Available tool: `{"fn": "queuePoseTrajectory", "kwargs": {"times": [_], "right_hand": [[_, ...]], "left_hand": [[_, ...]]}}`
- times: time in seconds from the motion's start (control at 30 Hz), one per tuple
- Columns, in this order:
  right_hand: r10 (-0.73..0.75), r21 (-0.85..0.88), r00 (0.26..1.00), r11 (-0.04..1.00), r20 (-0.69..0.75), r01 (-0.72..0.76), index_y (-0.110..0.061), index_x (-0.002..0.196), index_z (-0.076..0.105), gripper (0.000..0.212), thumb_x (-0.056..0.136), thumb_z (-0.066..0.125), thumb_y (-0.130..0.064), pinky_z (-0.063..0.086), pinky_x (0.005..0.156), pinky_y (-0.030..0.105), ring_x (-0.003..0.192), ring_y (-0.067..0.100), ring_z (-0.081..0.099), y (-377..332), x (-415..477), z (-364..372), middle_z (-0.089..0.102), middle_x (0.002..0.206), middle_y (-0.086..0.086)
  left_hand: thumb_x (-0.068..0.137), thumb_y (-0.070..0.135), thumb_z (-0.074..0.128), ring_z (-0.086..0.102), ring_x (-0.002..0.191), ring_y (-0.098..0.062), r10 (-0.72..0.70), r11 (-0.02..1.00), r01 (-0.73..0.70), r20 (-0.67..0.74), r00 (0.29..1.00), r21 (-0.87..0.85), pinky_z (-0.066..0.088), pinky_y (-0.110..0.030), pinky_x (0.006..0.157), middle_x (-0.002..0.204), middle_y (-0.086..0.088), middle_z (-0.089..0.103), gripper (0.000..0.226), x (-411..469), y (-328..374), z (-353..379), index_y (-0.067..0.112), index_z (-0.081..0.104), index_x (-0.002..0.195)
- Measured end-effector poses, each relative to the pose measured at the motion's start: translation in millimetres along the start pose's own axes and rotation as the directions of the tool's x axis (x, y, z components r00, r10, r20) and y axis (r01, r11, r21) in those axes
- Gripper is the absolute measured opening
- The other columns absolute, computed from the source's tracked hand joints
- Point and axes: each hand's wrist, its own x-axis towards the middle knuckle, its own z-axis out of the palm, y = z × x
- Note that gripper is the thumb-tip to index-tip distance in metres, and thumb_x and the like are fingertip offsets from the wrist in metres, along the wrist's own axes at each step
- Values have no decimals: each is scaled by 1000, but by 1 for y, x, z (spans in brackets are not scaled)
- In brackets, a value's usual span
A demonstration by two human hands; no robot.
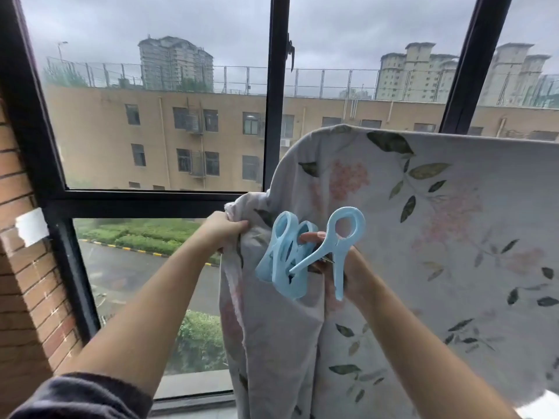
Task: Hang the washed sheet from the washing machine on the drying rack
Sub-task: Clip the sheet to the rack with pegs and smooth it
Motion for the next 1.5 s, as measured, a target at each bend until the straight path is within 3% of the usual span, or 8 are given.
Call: {"fn": "queuePoseTrajectory", "kwargs": {"times": [0.13,0.3,0.43,0.63,0.8,1.03,1.23,1.5], "right_hand": [[-34,-107,995,993,96,45,-15,76,75,32,92,48,-11,47,84,37,81,24,59,-20,7,-6,65,88,11],[-78,-72,976,993,204,95,-11,82,73,28,93,48,-10,46,74,28,65,12,58,-30,21,9,63,69,1],[-47,-126,987,990,153,66,-14,75,75,22,85,55,-14,46,87,36,75,18,58,-26,32,43,65,77,3],[-23,-236,995,971,100,46,-15,73,69,19,85,54,-11,48,56,25,61,15,58,-36,44,88,60,65,3],[7,-288,995,957,99,22,-19,57,65,32,83,54,-4,43,47,23,46,10,53,-42,54,121,55,52,-2],[-48,-201,994,977,97,66,-8,74,69,22,88,52,-4,50,57,25,54,11,59,-66,71,168,63,61,2],[-75,-267,991,958,113,103,-8,77,66,16,88,55,-6,48,54,26,55,12,59,-88,88,204,62,65,2],[-51,-354,992,931,119,91,-7,82,63,9,86,55,-5,48,60,29,60,17,58,-70,92,209,61,71,7]], "left_hand": [[96,26,50,56,91,-21,37,999,-32,-253,967,27,45,-20,67,100,-11,64,28,-9,2,-64,9,64,114],[103,14,28,49,30,-1,-159,626,-60,-202,966,-778,37,-11,30,44,2,58,31,-18,-26,-132,17,52,84],[102,29,24,67,82,-21,-151,552,144,72,986,-821,54,-34,71,79,-12,72,45,-21,-56,-142,4,62,106],[100,28,30,68,71,-15,-165,366,-248,-325,931,-897,53,-33,88,67,-4,70,42,9,-69,-219,8,63,85],[100,27,33,65,49,-10,-155,497,-201,-314,937,-844,51,-16,45,51,1,67,45,9,-90,-263,12,63,70],[97,13,41,63,48,-10,-154,766,-60,-273,950,-639,55,-21,56,50,4,66,24,32,-111,-295,14,61,84],[93,12,53,66,76,-18,5,676,-201,-268,963,-709,58,-28,71,91,-13,68,20,29,-90,-318,6,59,111],[91,-2,51,59,74,-14,-93,869,-174,-499,862,-462,48,-23,68,77,-6,64,15,52,-104,-311,7,61,84]]}}
